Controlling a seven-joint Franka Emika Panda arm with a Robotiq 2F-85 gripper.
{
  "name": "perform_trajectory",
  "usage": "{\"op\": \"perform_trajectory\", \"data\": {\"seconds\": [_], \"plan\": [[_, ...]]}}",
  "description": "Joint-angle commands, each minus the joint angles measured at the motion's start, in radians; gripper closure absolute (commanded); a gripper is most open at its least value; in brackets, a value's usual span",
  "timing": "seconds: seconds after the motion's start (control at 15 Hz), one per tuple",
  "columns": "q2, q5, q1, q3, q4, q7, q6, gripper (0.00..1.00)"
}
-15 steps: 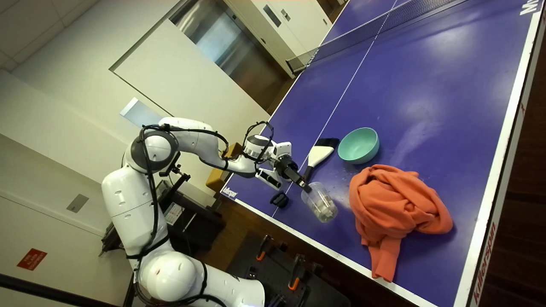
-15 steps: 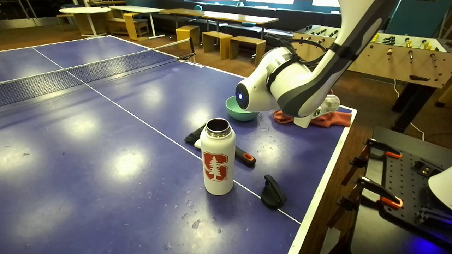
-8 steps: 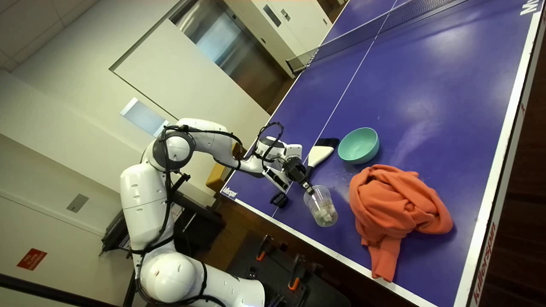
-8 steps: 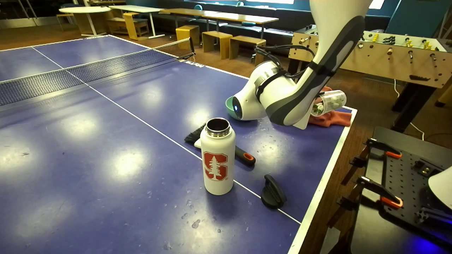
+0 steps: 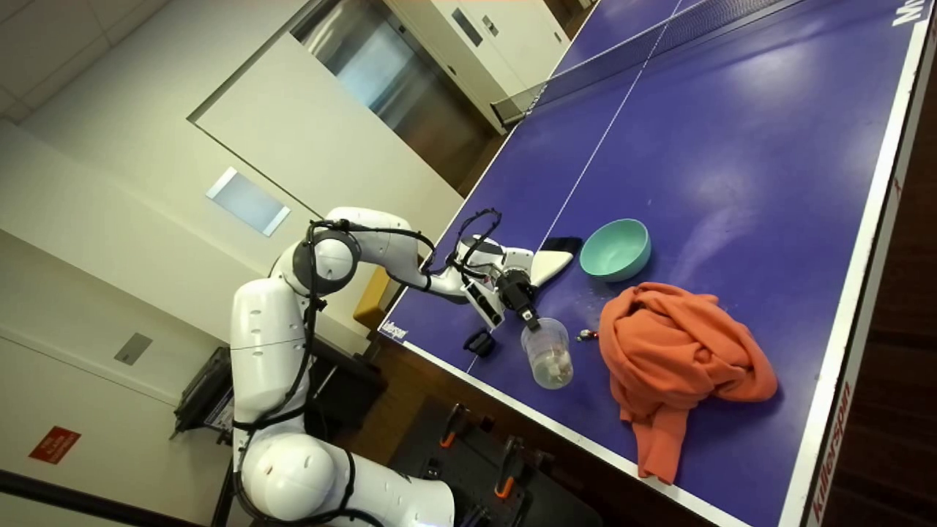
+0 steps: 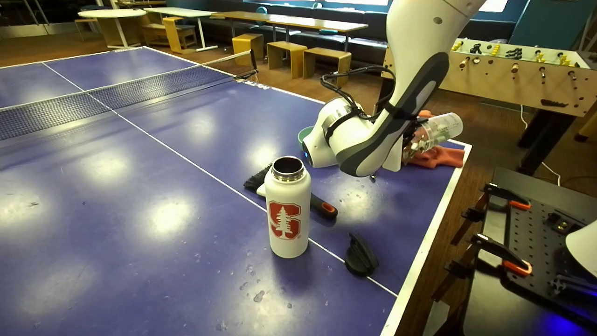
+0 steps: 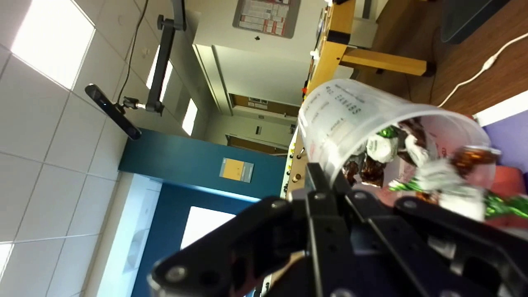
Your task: Pour the sweets out of the cup and onto the table
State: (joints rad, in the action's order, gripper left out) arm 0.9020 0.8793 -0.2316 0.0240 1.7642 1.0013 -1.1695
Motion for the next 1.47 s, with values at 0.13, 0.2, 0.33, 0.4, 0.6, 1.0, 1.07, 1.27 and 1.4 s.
{"op": "perform_trajectory", "data": {"seconds": [0.13,0.2,0.33,0.4,0.6,1.0,1.07,1.27,1.4], "plan": [[0.09,0.003,0.011,0.0,-0.117,-0.086,0.124,0.99],[0.102,0.004,0.011,0.001,-0.129,-0.092,0.137,0.99],[0.122,0.008,0.009,0.002,-0.153,-0.108,0.165,0.99],[0.128,0.01,0.008,0.002,-0.16,-0.117,0.176,0.99],[0.14,0.025,0.0,0.003,-0.183,-0.119,0.211,0.99],[0.049,0.048,0.009,-0.019,-0.134,-0.085,0.182,0.99],[0.025,0.039,0.018,-0.025,-0.123,-0.08,0.169,0.99],[-0.08,-0.003,0.05,-0.04,-0.078,-0.054,0.117,0.99],[-0.164,-0.037,0.071,-0.048,-0.045,-0.055,0.077,0.99]]}}
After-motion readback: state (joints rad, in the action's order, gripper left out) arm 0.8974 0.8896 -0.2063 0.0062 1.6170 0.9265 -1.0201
